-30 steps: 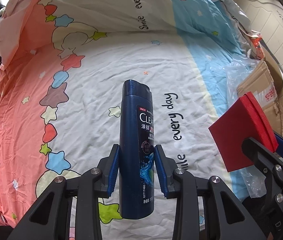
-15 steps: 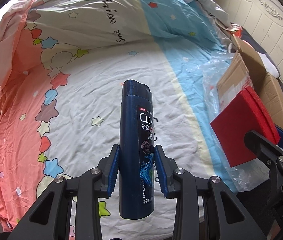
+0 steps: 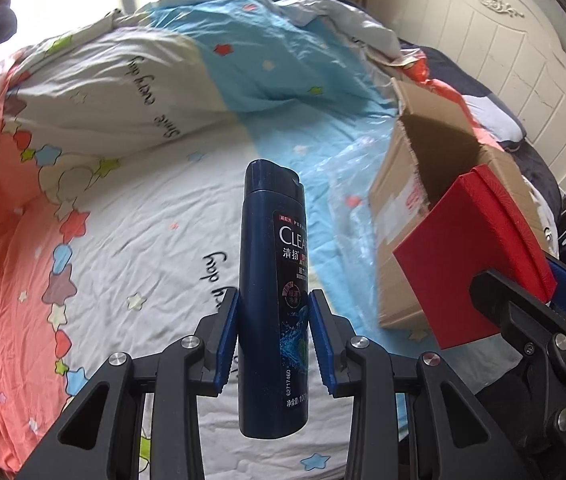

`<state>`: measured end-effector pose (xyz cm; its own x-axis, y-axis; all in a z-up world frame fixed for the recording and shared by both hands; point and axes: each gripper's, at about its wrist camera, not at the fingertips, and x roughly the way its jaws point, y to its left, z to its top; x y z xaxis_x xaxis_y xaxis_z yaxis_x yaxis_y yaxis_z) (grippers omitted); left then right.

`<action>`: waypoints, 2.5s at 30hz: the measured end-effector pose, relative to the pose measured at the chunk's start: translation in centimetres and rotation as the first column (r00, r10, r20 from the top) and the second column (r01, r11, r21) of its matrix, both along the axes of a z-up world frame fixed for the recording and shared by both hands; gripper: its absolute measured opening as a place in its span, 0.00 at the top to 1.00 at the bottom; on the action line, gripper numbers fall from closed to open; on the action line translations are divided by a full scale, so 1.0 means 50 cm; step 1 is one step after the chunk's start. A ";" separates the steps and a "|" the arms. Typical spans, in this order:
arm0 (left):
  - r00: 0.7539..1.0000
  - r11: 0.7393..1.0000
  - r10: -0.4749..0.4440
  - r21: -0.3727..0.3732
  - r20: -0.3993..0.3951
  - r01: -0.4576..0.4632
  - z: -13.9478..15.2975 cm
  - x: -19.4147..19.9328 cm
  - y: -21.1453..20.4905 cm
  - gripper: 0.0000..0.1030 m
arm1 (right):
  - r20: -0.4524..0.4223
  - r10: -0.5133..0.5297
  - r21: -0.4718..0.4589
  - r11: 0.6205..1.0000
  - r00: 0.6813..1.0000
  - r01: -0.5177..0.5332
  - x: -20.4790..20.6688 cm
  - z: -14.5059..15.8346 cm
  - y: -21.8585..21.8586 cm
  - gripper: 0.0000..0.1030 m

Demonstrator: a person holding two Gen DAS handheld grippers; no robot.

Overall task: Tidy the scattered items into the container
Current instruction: 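Carry the shampoo bottle and red box in both grippers into the cardboard box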

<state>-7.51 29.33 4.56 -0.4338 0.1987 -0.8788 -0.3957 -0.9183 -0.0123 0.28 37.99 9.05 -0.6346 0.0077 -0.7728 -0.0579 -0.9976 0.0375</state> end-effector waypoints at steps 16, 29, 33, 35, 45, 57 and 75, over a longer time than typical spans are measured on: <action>0.994 0.994 -0.108 0.027 -0.024 0.109 0.031 0.006 0.153 0.66 | -0.018 -0.126 0.000 0.992 0.992 0.126 0.049 0.018 0.130 0.69; 0.979 0.978 -0.201 0.049 -0.030 0.202 0.040 0.019 0.250 0.66 | -0.008 -0.188 -0.012 0.982 0.982 0.188 0.070 0.010 0.204 0.69; 0.976 0.974 -0.214 0.067 -0.037 0.216 0.045 0.014 0.270 0.66 | -0.001 -0.195 -0.016 0.981 0.981 0.195 0.069 0.003 0.214 0.69; 0.974 0.972 -0.224 0.065 -0.033 0.226 0.043 0.011 0.283 0.66 | 0.002 -0.200 -0.021 0.980 0.980 0.200 0.069 -0.001 0.220 0.69; 0.969 0.967 -0.247 0.057 -0.017 0.247 0.014 0.004 0.332 0.66 | 0.032 -0.216 -0.025 0.976 0.976 0.217 0.065 -0.030 0.252 0.69; 0.962 0.961 -0.273 0.041 0.003 0.273 -0.024 -0.014 0.363 0.66 | 0.077 -0.243 -0.033 0.969 0.967 0.246 0.058 -0.078 0.284 0.69; 0.961 0.961 -0.276 0.008 0.033 0.276 -0.081 -0.044 0.391 0.66 | 0.113 -0.240 -0.041 0.968 0.964 0.246 0.036 -0.122 0.306 0.69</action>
